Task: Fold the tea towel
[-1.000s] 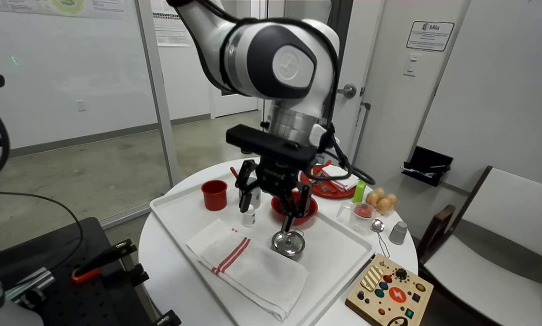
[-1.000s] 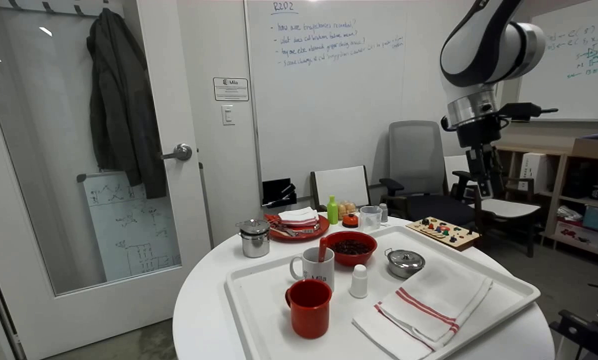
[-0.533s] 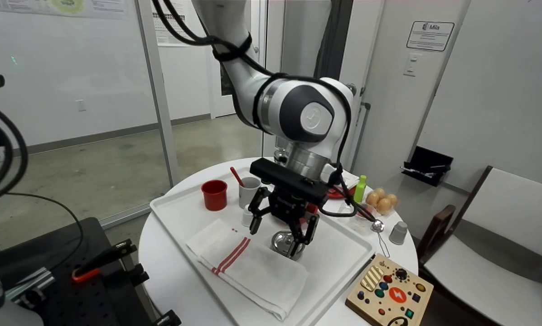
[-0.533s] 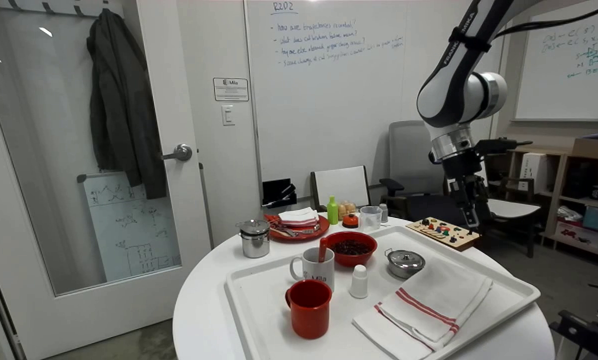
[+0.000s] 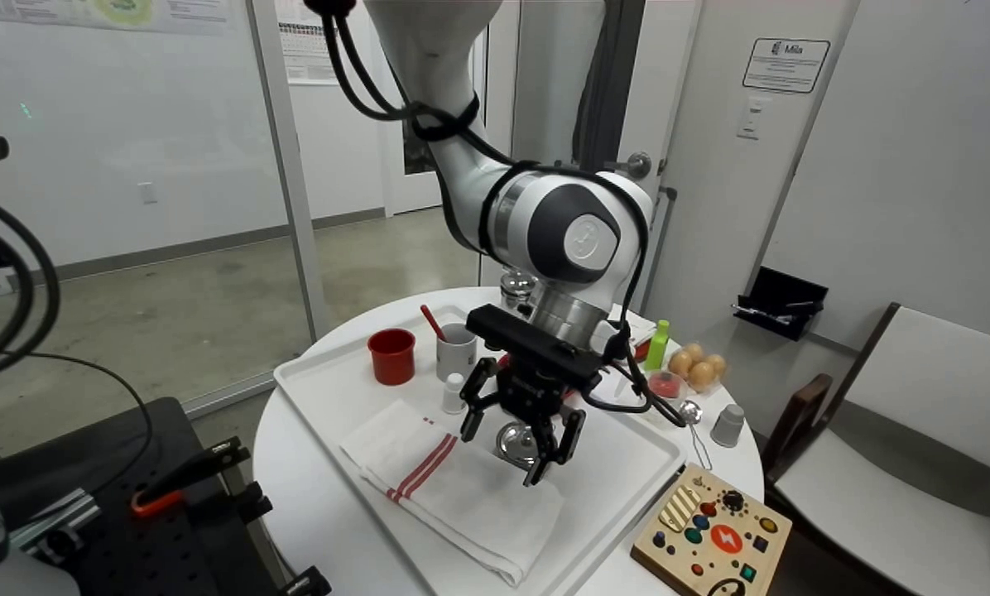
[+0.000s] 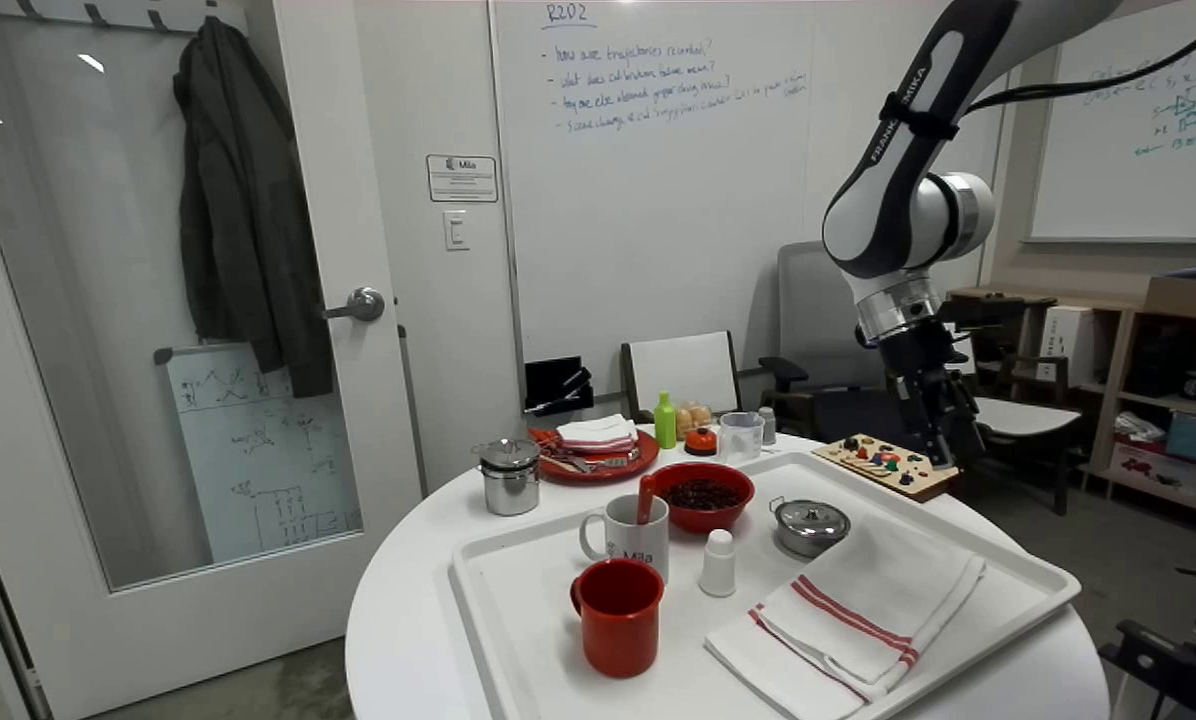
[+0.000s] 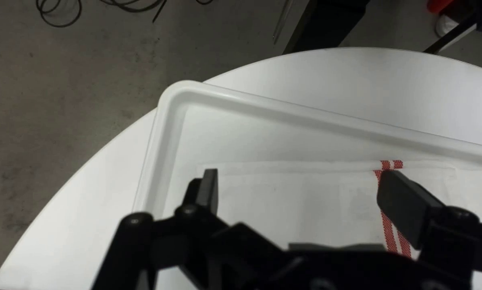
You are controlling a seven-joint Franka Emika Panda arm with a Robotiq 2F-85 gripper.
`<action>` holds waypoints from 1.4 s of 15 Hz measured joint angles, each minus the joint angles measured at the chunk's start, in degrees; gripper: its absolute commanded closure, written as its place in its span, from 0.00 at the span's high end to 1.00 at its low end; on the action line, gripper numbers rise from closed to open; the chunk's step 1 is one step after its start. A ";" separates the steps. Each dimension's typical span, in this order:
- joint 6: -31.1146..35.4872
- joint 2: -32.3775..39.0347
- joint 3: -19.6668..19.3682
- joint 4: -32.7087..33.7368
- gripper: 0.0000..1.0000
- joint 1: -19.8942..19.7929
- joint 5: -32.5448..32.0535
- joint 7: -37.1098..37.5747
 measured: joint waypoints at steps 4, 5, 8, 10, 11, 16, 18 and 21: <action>4.39 0.84 -0.09 -0.09 1.00 0.01 -1.13 1.67; 6.29 1.55 -0.18 -0.04 1.00 0.01 -1.33 2.21; 9.80 4.97 -0.61 1.26 1.00 -0.02 -1.34 3.32; 10.10 8.11 -0.95 3.30 1.00 -0.22 -1.34 3.85; 10.10 9.81 -1.09 4.55 1.00 -0.44 -1.34 4.11; 9.55 17.57 -1.19 11.52 1.00 -2.23 -1.30 4.42; 8.62 19.98 -1.19 14.35 1.00 -2.81 -1.28 4.42; 6.63 22.64 -1.16 18.03 1.00 -3.29 -1.21 4.42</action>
